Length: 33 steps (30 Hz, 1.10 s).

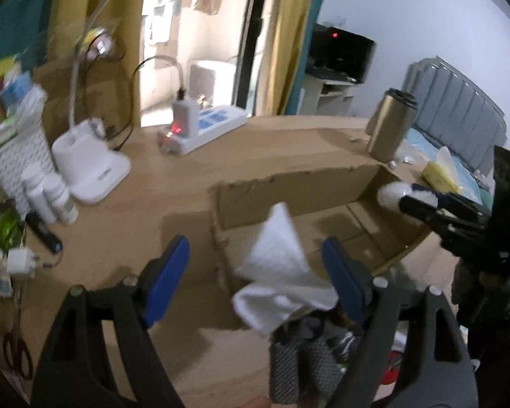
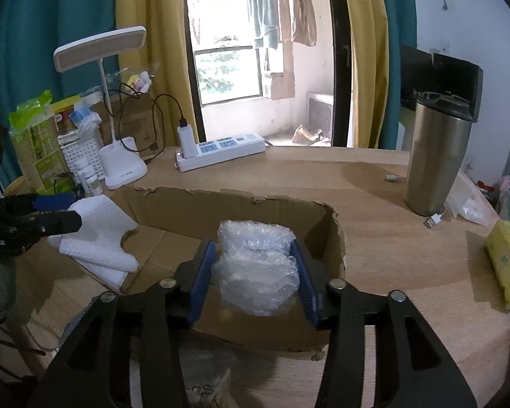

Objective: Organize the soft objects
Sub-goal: 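Lower and release the towel into the box with the left gripper while the right gripper releases the bubble wrap, then move both grippers back over the pile of soft items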

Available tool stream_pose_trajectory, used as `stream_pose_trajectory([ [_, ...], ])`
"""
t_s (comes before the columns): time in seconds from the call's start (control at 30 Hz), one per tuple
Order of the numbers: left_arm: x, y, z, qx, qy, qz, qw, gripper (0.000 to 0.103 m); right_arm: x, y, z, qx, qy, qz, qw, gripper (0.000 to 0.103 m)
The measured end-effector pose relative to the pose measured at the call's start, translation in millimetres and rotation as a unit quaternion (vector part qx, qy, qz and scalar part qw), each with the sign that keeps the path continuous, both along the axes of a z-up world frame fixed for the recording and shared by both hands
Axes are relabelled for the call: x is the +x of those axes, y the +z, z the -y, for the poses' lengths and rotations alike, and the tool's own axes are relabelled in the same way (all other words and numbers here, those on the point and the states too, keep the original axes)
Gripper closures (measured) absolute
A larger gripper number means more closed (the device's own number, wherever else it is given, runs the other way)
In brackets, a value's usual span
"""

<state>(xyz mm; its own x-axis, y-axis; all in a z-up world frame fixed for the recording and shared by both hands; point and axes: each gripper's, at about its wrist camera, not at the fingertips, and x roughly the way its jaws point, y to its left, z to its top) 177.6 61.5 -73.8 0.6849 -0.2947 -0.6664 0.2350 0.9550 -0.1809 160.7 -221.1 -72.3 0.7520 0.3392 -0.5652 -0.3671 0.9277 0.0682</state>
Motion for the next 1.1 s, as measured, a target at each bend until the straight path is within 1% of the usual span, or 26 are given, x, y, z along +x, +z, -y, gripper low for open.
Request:
stream_pose_trajectory([
  [0.1,0.8,-6.0,-8.4,-0.01,0.015,-0.01,0.9998,0.021,-0.6,0.1,4.0,0.004,-0.006,0.001,1.0,0.042],
  [0.27,19.9,-32.4,-6.4,0.007,0.027,-0.061,0.9977,0.021,-2.2,2.5,11.5,0.01,-0.016,0.004,1.0,0.041],
  [0.37,25.4,-39.0,-3.9,0.0,0.024,-0.071,0.9972,0.021,-5.7,5.0,14.3,0.009,-0.018,0.008,1.0,0.041],
  [0.43,28.6,-40.1,-2.2,0.001,0.025,-0.071,0.9972,0.021,-7.9,5.0,17.9,0.01,-0.021,0.009,1.0,0.041],
  [0.53,24.1,-34.4,-0.4,-0.006,0.024,-0.061,0.9978,0.021,-11.2,4.2,23.2,0.01,-0.026,0.008,1.0,0.041],
  [0.83,-13.4,5.9,5.8,-0.032,0.009,0.007,0.9994,0.021,-29.5,14.3,26.7,0.009,-0.031,0.023,0.999,0.041],
  [1.1,-44.4,28.0,17.3,-0.044,-0.013,0.041,0.9981,0.021,-52.9,28.9,26.4,0.009,-0.028,0.041,0.999,0.041],
])
